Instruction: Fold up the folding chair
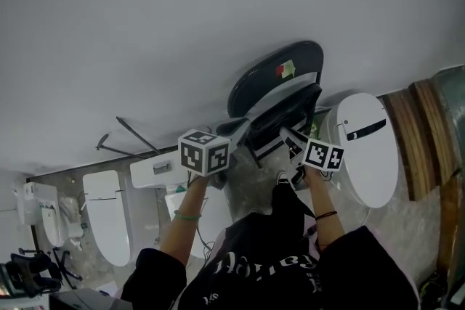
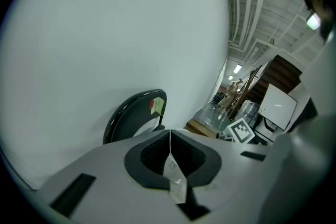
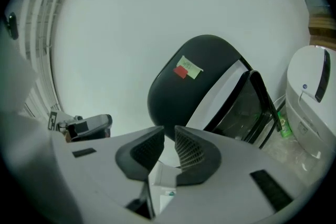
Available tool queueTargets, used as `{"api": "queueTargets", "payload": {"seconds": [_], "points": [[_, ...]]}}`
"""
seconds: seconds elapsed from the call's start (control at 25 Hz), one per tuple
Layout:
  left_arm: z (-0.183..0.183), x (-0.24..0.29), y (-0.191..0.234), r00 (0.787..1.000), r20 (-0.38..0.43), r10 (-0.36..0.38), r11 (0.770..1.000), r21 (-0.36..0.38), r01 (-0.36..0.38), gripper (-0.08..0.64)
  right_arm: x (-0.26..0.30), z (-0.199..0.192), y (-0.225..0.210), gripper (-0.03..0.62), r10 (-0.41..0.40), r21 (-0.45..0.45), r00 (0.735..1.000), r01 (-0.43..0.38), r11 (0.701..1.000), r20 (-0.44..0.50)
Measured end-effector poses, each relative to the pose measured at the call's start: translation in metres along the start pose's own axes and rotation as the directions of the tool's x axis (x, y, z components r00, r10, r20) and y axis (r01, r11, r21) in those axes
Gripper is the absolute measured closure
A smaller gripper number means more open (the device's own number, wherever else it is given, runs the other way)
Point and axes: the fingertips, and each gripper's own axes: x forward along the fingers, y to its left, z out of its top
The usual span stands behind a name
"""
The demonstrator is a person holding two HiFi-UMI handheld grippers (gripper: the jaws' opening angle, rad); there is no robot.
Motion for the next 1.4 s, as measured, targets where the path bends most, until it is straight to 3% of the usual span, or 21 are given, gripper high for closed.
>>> {"api": "queueTargets", "payload": {"seconds": [0.2,0.52,0.8,0.96,1.4], "points": [[-0.057,-0.027,-0.025,0.999,-0.047,-0.022,1.0,0.011,0.022,0.557,-0.032,-0.053,0.033,0.549,-0.024,-0.026,1.0,0.024,0.999,-0.005],[-0.12,-0.054,-0.076,0.997,-0.04,-0.067,0.993,-0.103,0.062,0.557,-0.081,-0.114,0.069,0.561,-0.054,-0.082,0.998,0.05,0.995,-0.045],[-0.149,-0.079,-0.113,0.999,-0.008,-0.042,0.983,-0.179,0.04,0.557,-0.125,-0.128,0.076,0.572,-0.055,-0.098,0.998,0.052,0.994,-0.034],[-0.159,-0.085,-0.144,1.0,0.018,-0.013,0.984,-0.179,0.016,0.557,-0.159,-0.132,0.075,0.578,-0.039,-0.118,0.999,0.036,0.992,-0.025],[-0.224,-0.097,-0.274,0.995,0.061,0.074,0.967,-0.25,-0.056,0.557,-0.302,-0.179,0.068,0.578,0.006,-0.173,0.997,-0.02,0.985,-0.083]]}}
